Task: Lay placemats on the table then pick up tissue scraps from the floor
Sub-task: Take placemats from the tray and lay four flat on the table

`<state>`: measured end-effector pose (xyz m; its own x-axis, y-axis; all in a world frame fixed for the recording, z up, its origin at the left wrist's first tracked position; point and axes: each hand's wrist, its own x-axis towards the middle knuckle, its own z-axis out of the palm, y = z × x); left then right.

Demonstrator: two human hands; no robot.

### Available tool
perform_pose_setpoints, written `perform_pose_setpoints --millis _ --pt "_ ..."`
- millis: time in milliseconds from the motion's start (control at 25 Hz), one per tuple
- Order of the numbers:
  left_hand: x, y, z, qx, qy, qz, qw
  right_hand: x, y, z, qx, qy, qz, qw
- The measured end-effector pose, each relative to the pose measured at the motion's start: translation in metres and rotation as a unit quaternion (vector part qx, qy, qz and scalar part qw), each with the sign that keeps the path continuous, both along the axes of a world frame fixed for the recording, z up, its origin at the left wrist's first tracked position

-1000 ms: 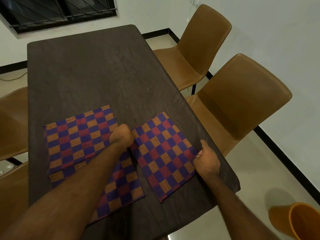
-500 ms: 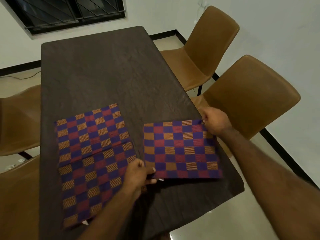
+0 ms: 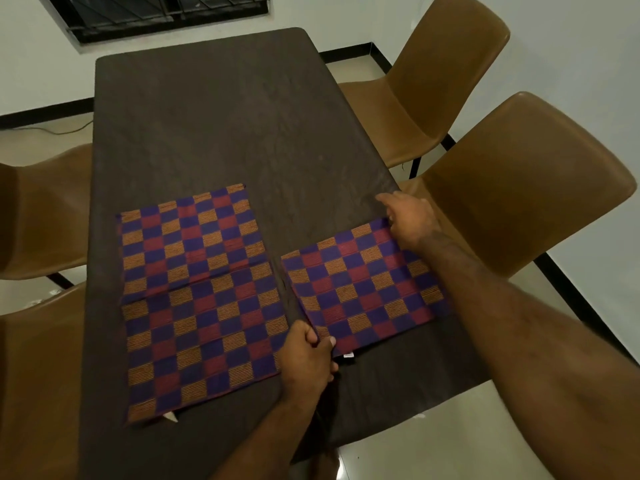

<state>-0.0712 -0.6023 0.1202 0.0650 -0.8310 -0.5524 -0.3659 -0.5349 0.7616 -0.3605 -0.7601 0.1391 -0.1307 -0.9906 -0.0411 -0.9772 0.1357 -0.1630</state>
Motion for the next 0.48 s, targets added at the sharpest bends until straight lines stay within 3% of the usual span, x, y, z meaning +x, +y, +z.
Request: perform_pose_setpoints --millis 160,280,360,480 --pt "-0.002 0.001 -0.006 -0.018 -0.032 -0.025 0.999 -0.009 0.010 -0.006 0.058 0.008 -0.016 0.998" --pt "-0.001 0.000 -0.006 -0.086 -0.143 -0.097 0.981 -0.006 0.033 -0.003 0.026 0.031 -0.025 0.999" --pt "0.007 0.005 -0.005 -0.174 -0.236 -0.189 0.937 0.005 0.060 -0.001 -0.004 0.004 0.002 1.000" --pt "0.016 0.011 -0.014 -0.300 -0.323 -0.367 0.819 0.029 0.112 -0.003 0.056 -0.099 0.058 0.992"
